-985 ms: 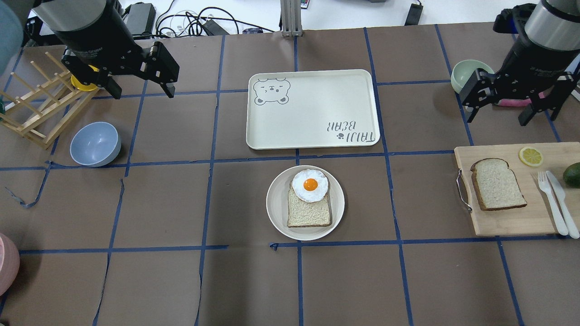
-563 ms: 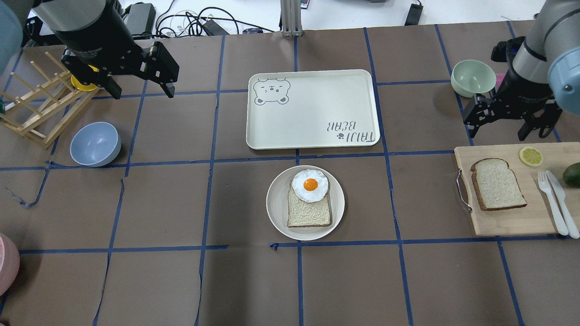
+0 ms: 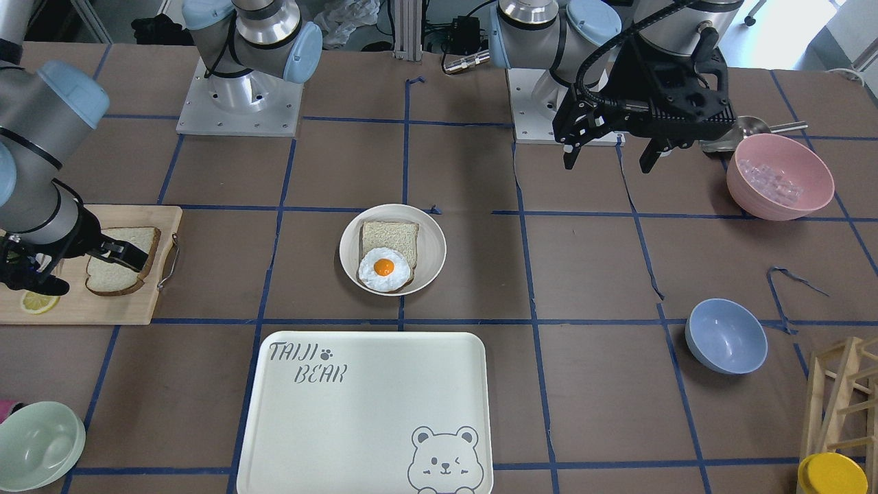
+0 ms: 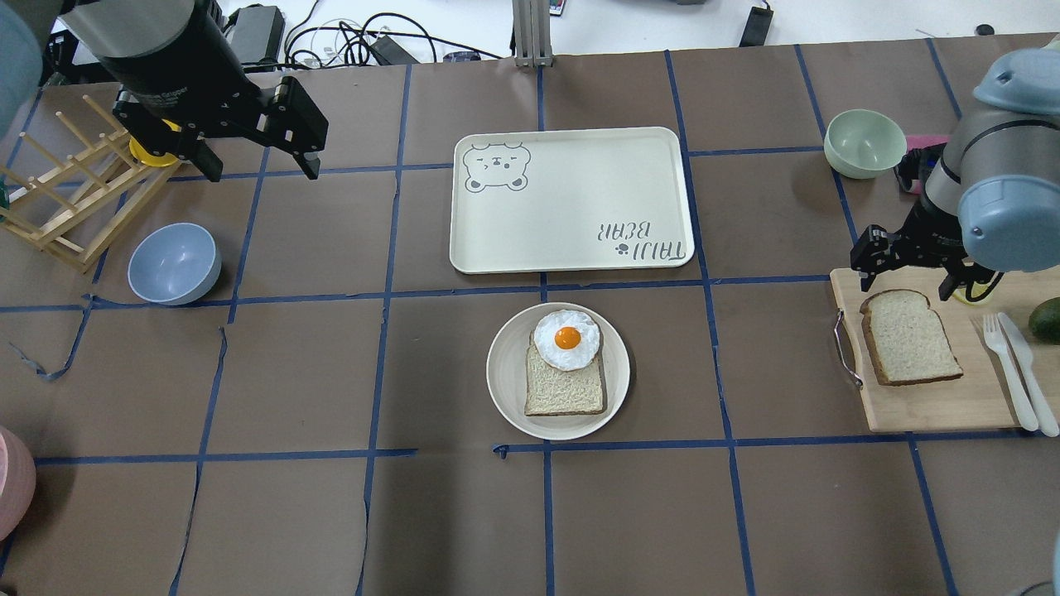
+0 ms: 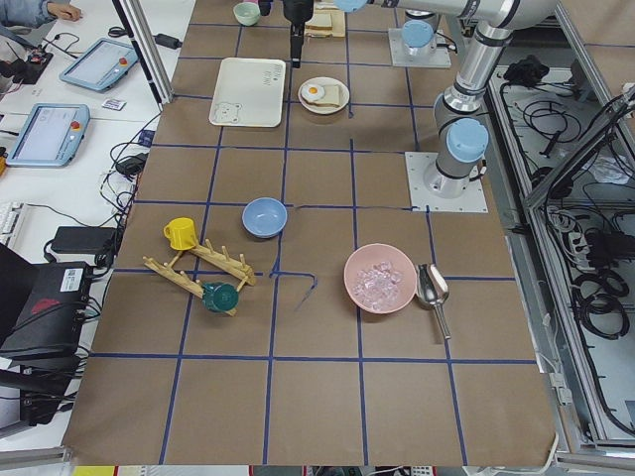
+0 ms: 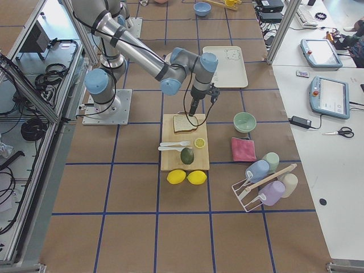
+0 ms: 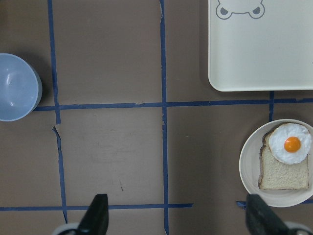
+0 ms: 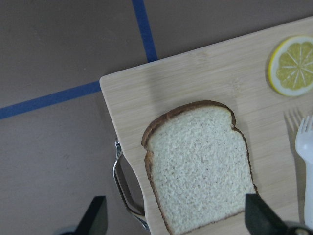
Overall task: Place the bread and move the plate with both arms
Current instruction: 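Move the right gripper over the bread slice on the cutting board, then lower the right gripper and pinch the bread slice's edge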
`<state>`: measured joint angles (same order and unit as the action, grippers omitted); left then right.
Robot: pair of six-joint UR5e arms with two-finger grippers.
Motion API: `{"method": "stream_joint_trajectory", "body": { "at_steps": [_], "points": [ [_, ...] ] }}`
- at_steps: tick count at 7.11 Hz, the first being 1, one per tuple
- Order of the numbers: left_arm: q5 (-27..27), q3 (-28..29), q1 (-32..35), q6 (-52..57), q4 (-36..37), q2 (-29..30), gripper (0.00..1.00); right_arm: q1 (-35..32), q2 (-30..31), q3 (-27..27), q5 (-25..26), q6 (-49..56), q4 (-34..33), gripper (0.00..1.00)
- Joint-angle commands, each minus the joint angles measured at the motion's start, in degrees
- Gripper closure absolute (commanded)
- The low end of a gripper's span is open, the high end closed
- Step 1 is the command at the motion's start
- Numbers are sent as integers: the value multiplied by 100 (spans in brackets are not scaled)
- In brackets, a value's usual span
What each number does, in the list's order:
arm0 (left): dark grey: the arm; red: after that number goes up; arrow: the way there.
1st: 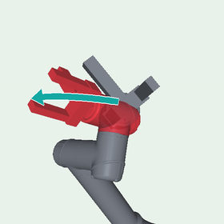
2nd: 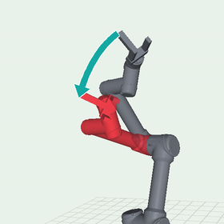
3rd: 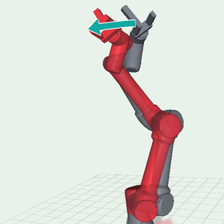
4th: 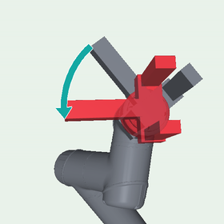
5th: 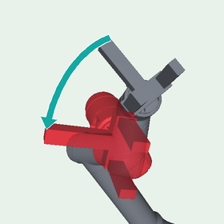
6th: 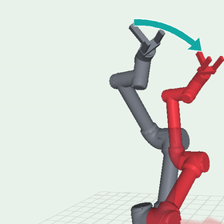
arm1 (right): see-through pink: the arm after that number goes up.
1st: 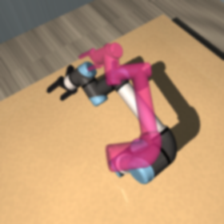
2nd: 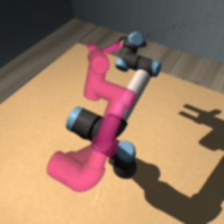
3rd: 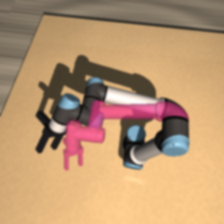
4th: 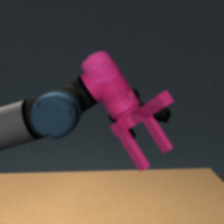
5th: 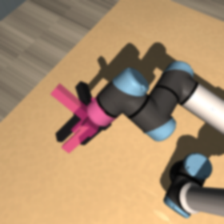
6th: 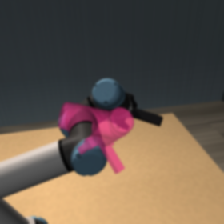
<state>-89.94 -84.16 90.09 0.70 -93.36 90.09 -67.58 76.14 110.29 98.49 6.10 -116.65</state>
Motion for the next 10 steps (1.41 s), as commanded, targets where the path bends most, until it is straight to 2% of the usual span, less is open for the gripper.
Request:
{"method": "stream_joint_trajectory", "body": {
  "at_steps": [1,3,6,7,8,10],
  "points": [
    [-6,-3,-9,0,2,0,0,17,-345,10,12,-66,-331,0],
    [-6,5,-17,0,2,0,0,26,-433,10,21,-301,-332,1],
    [-6,-3,-26,9,2,0,0,17,-583,54,47,-347,-332,8],
    [-6,-3,-35,17,2,8,0,17,-583,63,117,-356,-332,19],
    [-6,-3,-35,17,2,9,0,17,-583,63,117,-364,-332,20],
    [-6,-3,-44,17,2,9,0,17,-583,63,117,-460,-332,35]
  ]
}}
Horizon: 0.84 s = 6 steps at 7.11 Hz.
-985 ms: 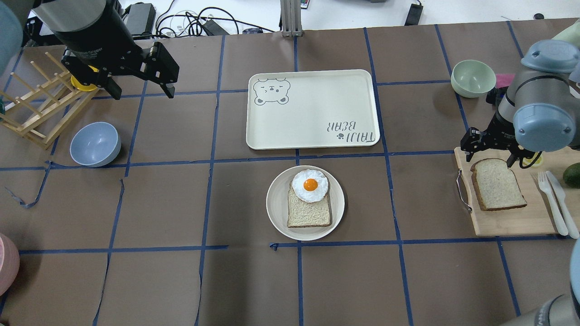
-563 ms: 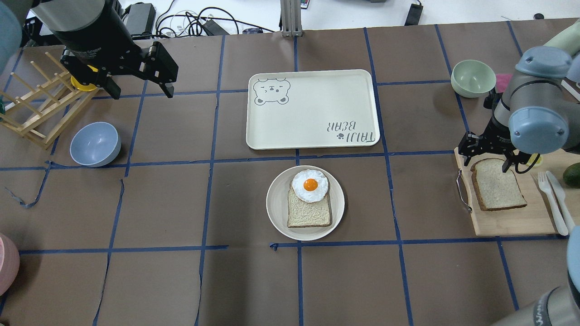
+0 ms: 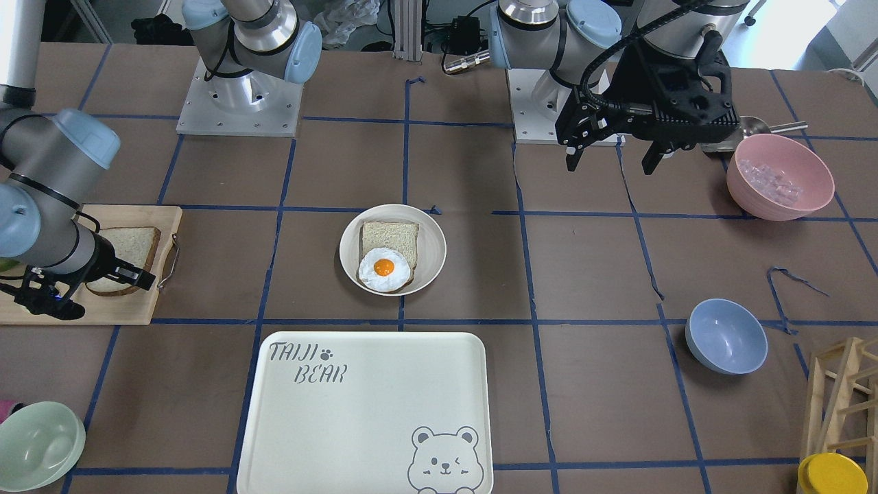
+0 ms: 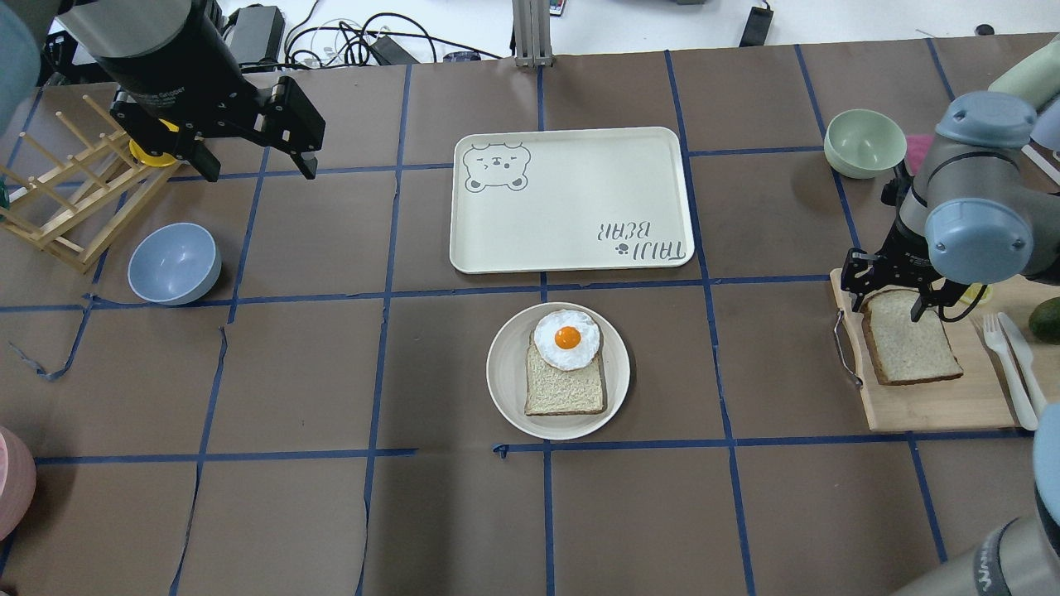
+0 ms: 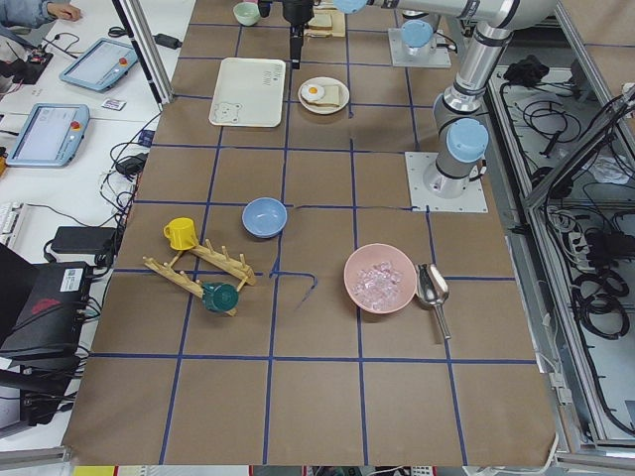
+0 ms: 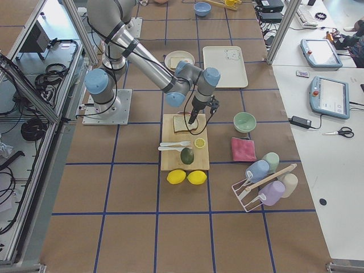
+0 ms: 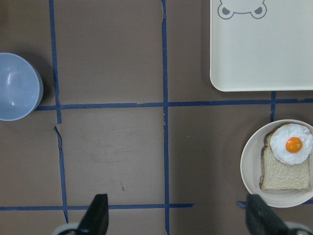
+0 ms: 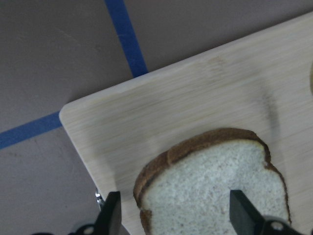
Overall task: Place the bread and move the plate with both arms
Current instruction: 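Lower the right gripper and pinch the bread slice's edge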
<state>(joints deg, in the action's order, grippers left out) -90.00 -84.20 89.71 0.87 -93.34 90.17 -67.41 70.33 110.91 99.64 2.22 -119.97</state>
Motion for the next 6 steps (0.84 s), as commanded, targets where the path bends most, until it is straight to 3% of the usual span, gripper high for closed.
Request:
{"method": "stream_joint_trajectory", "body": {
  "at_steps": [1,2,3,5,6],
  "points": [
    [0,0,2,0,0,0,0,9,-19,1,-5,-90,0,35],
    [9,0,2,0,0,0,0,9,-71,1,-6,-99,0,44],
    [9,0,2,0,0,-8,0,9,-89,1,-14,-99,0,45],
    [9,0,2,0,0,-8,0,9,-89,-17,-41,-177,9,100],
    [9,0,2,0,0,-8,0,18,-81,-60,-67,-178,17,100]
  ]
}}
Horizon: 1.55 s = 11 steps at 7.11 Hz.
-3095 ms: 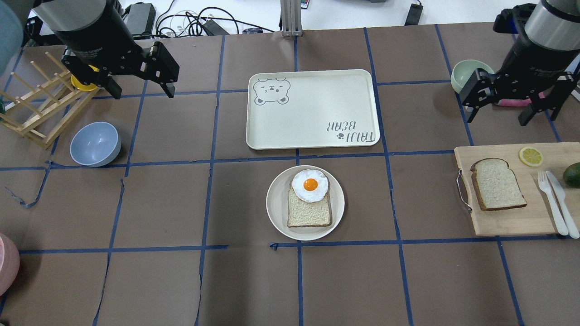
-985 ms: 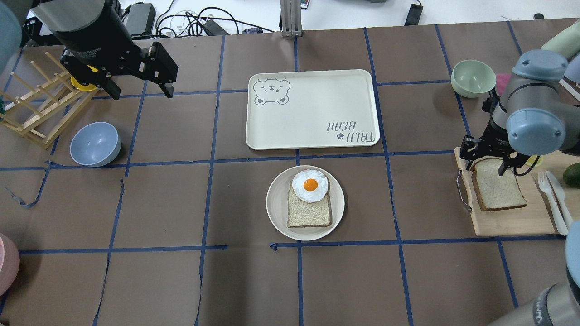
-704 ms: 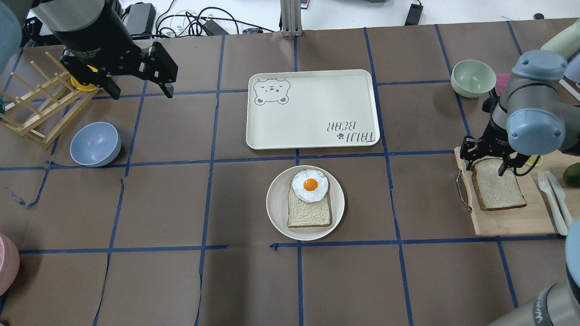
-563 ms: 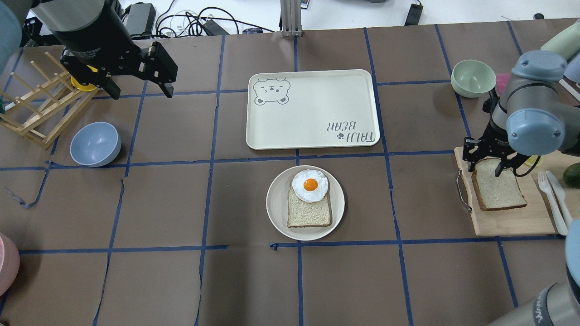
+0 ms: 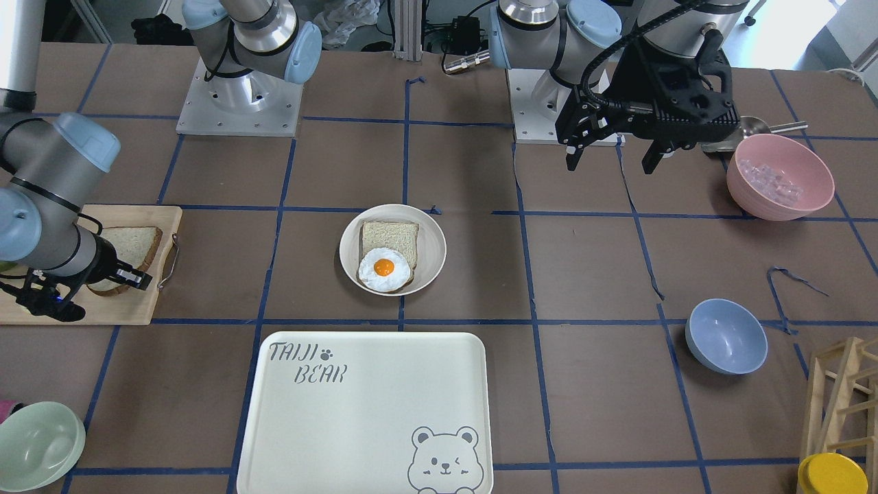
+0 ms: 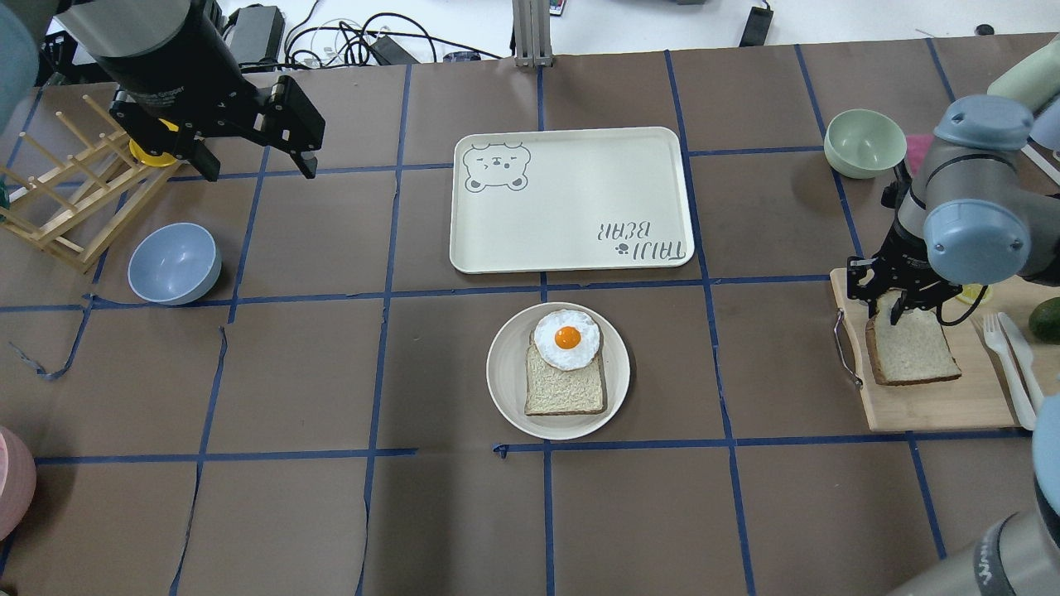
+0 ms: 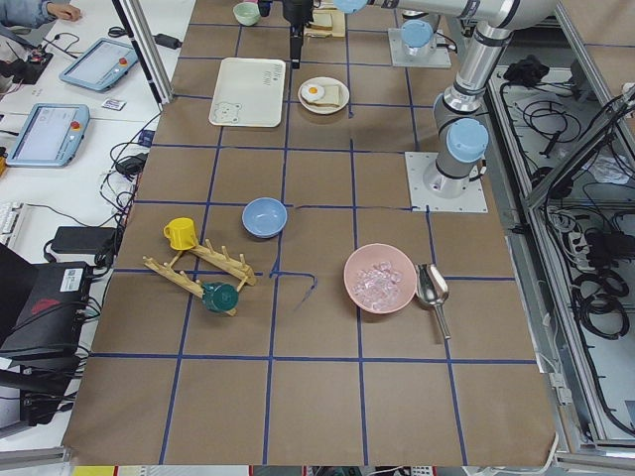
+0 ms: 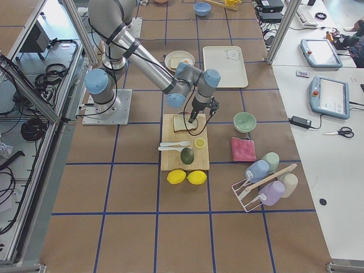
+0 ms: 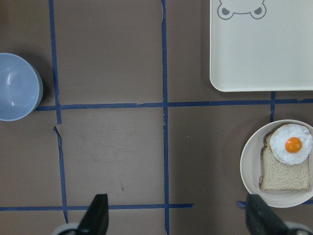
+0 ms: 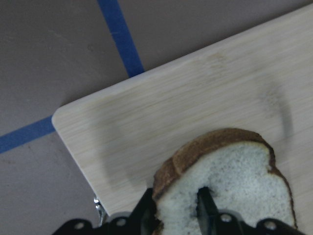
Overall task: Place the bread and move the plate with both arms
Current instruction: 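Lift the bread slice with the right gripper toward the egg plate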
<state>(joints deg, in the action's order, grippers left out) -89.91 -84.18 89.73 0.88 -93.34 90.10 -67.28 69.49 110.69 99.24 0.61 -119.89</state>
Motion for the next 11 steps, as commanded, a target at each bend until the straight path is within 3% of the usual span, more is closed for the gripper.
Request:
{"method": "stream_joint_trajectory", "body": {
  "at_steps": [1,3,7,9,11],
  "points": [
    [-9,-2,0,0,0,-1,0,-4,72,-56,-45,1,18,100],
    [-9,-2,0,0,0,-1,0,-4,125,-205,7,1,140,100],
    [0,-2,0,0,0,-1,0,-179,714,-1012,43,10,1482,100],
    [-9,-2,0,0,0,-1,0,-1123,768,-1749,331,-8,2010,100],
    [0,-2,0,0,0,-1,0,-1995,732,-1990,324,-549,2066,100]
  ]
}}
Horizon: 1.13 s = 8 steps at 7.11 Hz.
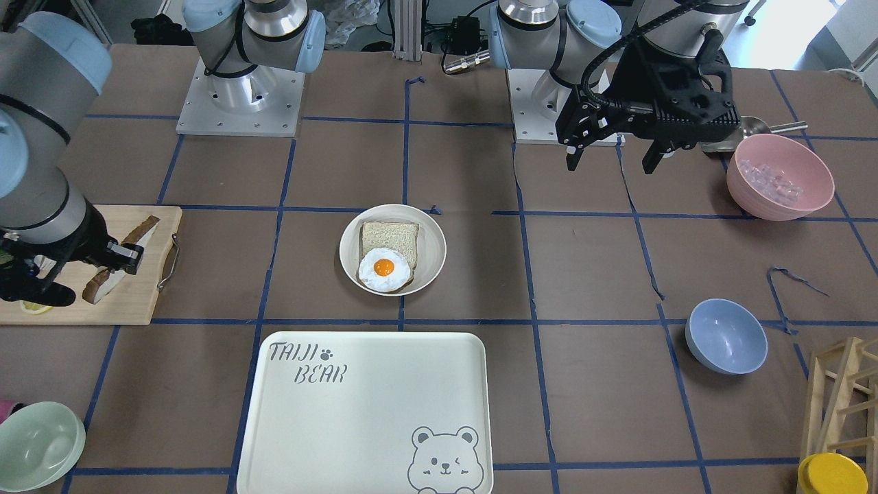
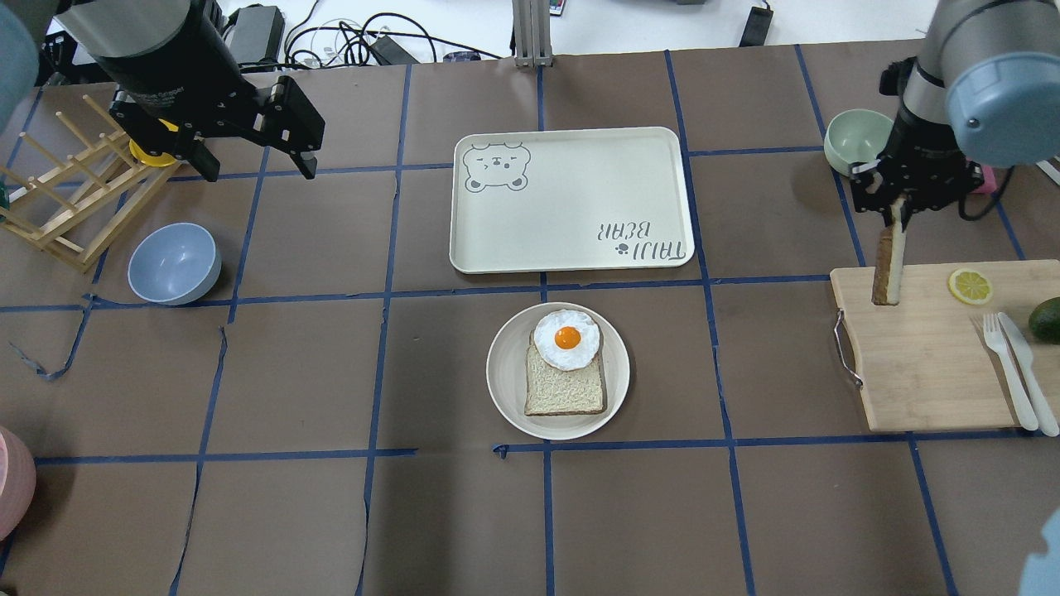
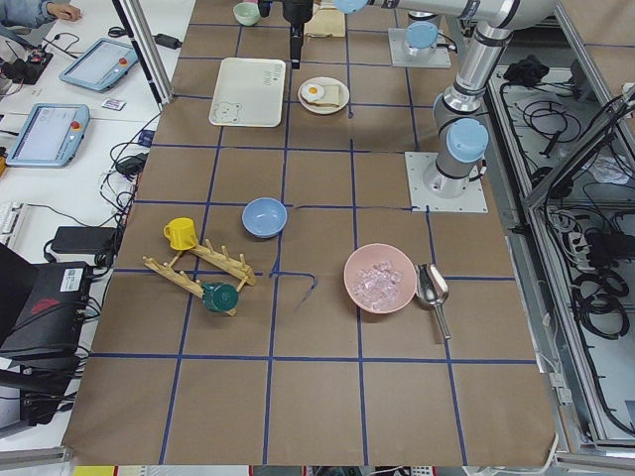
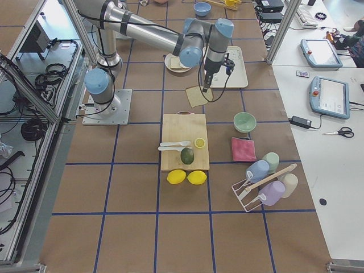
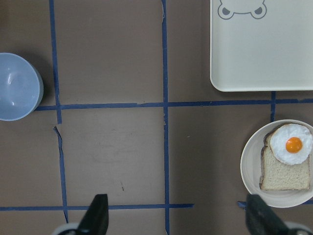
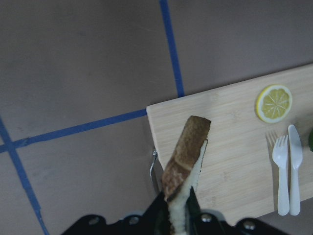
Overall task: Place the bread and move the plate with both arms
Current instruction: 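Lift the bread slice with the right gripper toward the egg plate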
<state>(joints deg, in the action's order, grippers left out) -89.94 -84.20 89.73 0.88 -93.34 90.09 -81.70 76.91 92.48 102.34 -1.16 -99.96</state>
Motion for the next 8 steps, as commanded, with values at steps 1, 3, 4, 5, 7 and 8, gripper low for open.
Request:
{"method": "stream_joint_trajectory", "body": {
  "at_steps": [1,3,4,5,7,8],
  "points": [
    [3,0,-9,0,0,0,0,-1080,-79,-177,-12,-994,73,100],
    [3,-9,-9,0,0,0,0,-1951,-202,-178,-125,-2425,90,100],
    [-6,-9,-9,0,0,0,0,-2242,-290,-186,-396,-3033,82,100],
    [3,-9,-9,0,0,0,0,-2341,-282,-195,-425,-3657,90,100],
    [3,-9,-9,0,0,0,0,-2796,-334,-186,-651,-4417,204,100],
    [3,-9,-9,0,0,0,0,-2921,-387,-160,-967,-4732,231,100]
  ]
}}
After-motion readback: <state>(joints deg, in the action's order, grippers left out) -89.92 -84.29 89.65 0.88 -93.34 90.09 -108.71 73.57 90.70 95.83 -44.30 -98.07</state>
